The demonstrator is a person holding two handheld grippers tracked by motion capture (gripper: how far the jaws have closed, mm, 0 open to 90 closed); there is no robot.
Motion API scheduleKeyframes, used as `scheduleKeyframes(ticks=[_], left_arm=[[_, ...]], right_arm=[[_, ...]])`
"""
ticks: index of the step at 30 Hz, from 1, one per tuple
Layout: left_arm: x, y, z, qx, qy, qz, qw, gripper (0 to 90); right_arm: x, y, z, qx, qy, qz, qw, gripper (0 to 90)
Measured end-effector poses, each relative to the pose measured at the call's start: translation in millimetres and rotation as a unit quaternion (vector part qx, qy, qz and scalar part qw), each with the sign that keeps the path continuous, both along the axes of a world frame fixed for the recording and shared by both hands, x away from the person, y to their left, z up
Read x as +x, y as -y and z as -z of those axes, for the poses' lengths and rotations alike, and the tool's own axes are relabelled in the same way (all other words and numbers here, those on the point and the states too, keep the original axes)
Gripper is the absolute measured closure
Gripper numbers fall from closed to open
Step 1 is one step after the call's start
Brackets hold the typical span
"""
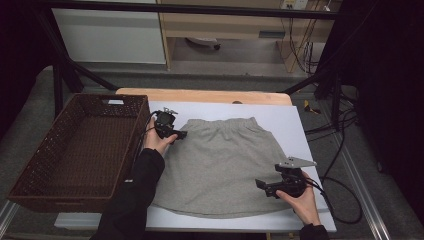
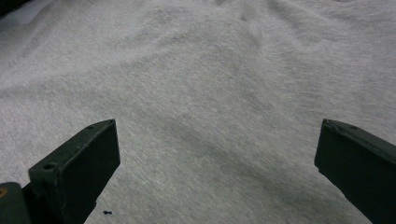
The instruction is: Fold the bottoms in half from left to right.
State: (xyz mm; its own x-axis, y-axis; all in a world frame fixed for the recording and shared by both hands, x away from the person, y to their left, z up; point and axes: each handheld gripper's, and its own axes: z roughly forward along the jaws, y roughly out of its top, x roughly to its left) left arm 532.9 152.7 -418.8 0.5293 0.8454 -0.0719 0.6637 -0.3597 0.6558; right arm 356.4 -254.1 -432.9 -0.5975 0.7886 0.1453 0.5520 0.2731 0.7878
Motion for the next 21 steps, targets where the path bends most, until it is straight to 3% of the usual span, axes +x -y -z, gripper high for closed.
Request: scheduleKeyframes(ticks=[10, 21], left_arm=[[8.9, 0.3, 13.7, 0.006, -0.006, 0.004, 1.0000, 43.9], [10.9, 2.4, 19.3, -0.003, -0.015, 0.010, 0.9998, 56.2]], right_arm=[[0.0, 0.7, -0.6, -0.001, 0.000, -0.001, 1.0000, 0.8], [-0.2, 0.7, -1.0, 0.002, 0.001, -0.001, 1.0000, 0.8]])
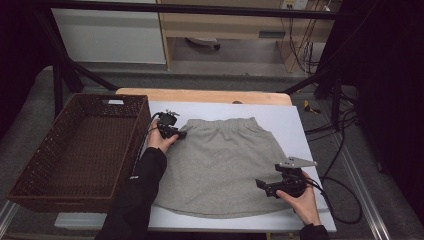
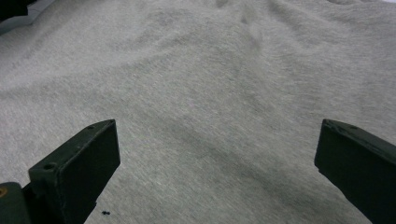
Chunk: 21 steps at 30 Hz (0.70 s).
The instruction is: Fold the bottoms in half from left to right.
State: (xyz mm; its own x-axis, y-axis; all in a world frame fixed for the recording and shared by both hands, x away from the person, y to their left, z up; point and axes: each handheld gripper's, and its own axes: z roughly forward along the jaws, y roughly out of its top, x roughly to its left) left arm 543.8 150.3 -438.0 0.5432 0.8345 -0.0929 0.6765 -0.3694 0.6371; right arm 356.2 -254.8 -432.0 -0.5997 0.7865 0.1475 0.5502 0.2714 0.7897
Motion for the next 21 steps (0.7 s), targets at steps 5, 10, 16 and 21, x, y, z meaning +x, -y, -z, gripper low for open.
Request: scheduleKeyframes(ticks=[5, 10, 16, 21], left_arm=[[-1.6, 0.8, -1.2, 0.006, -0.005, 0.010, 0.9999, 65.6], [-3.0, 4.0, -1.4, 0.010, -0.005, 0.019, 0.9998, 78.2], [-3.7, 5.4, -1.0, 0.021, 0.003, 0.031, 0.9993, 80.3], [-4.9, 7.2, -0.9, 0.036, 0.013, 0.041, 0.9984, 80.3]], right_arm=[[-0.3, -1.0, -0.5, 0.000, 0.000, -0.002, 1.0000, 0.8], [-0.7, -4.4, -2.1, -0.001, 0.002, -0.005, 1.0000, 0.8], [-1.0, -11.2, -4.1, -0.001, 0.004, -0.014, 0.9999, 0.8], [-1.8, -20.2, -6.0, -0.002, 0.006, -0.024, 0.9997, 0.8]])
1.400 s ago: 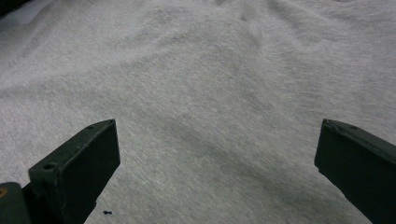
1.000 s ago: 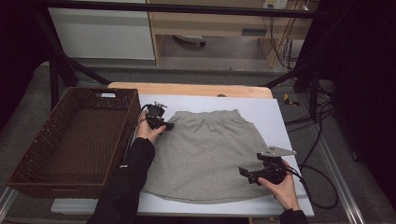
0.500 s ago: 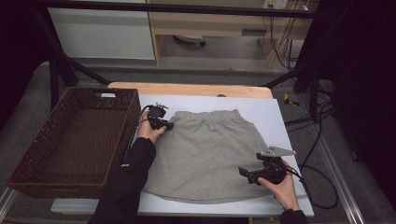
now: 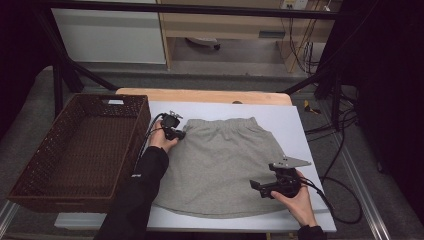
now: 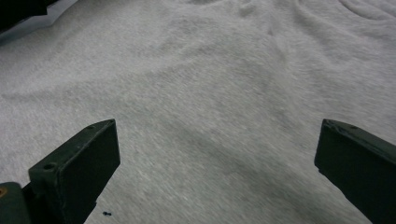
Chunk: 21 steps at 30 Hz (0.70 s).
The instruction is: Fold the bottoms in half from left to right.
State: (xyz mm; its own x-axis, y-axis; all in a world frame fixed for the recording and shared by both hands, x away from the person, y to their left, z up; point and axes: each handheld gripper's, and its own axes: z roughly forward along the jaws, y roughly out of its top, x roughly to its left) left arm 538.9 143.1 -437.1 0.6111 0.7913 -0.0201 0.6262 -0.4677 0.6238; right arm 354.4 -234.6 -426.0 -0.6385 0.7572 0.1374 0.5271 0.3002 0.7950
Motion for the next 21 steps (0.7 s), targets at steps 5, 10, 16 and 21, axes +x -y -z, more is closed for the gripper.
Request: scheduleKeyframes(ticks=[5, 10, 16, 21], left_arm=[[1.0, -3.5, 1.4, -0.017, -0.005, -0.002, 0.9998, 80.3], [0.6, -3.1, 1.5, -0.014, -0.003, 0.000, 0.9999, 80.2], [0.8, -4.3, 1.9, -0.018, -0.004, 0.000, 0.9998, 80.1], [1.1, -4.9, 2.2, -0.021, -0.004, 0.001, 0.9998, 80.1]], right_arm=[[-0.3, -10.6, -1.3, -0.001, 0.002, -0.013, 0.9999, 0.8], [0.8, -24.2, -1.8, -0.002, 0.000, -0.017, 0.9999, 0.8], [0.8, -44.9, -1.7, -0.011, 0.000, -0.033, 0.9994, 0.8], [0.0, -62.4, -2.6, -0.012, -0.001, -0.043, 0.9990, 0.8]])
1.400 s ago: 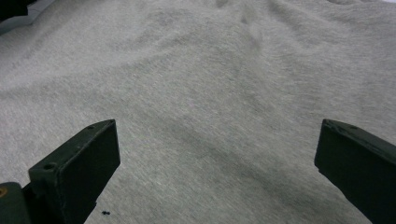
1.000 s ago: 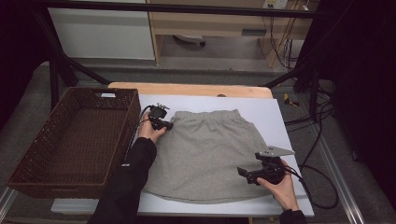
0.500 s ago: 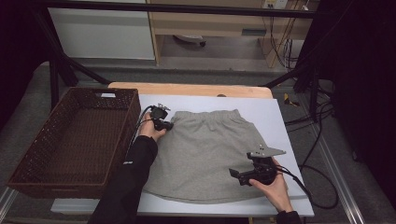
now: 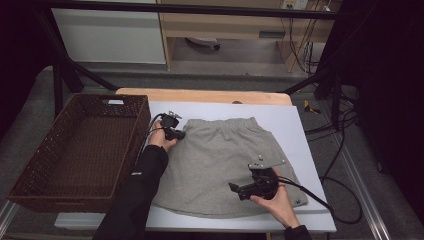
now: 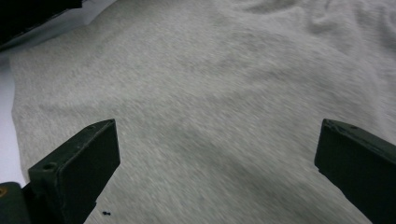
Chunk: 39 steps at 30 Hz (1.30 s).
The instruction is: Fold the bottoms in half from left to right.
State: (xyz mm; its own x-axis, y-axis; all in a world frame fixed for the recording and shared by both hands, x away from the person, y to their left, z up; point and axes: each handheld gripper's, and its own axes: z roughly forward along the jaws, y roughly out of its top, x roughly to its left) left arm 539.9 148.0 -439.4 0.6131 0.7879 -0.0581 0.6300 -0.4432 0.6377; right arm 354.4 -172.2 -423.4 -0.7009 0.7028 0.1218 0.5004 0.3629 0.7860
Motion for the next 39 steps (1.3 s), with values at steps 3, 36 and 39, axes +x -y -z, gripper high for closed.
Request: scheduleKeyframes(ticks=[3, 36, 39], left_arm=[[0.1, -0.4, 0.2, -0.001, 0.000, 0.002, 1.0000, 80.0], [1.1, -1.2, 0.2, -0.004, -0.003, 0.002, 1.0000, 79.8], [1.3, -1.3, 0.2, -0.005, -0.004, 0.001, 1.0000, 79.8]], right_arm=[[-0.1, -9.5, -0.1, 0.001, 0.003, -0.008, 1.0000, 0.8], [-6.5, -102.5, 0.9, -0.023, 0.001, -0.076, 0.9968, 4.1], [-8.6, -109.4, 1.3, -0.024, -0.001, -0.080, 0.9965, 4.0]])
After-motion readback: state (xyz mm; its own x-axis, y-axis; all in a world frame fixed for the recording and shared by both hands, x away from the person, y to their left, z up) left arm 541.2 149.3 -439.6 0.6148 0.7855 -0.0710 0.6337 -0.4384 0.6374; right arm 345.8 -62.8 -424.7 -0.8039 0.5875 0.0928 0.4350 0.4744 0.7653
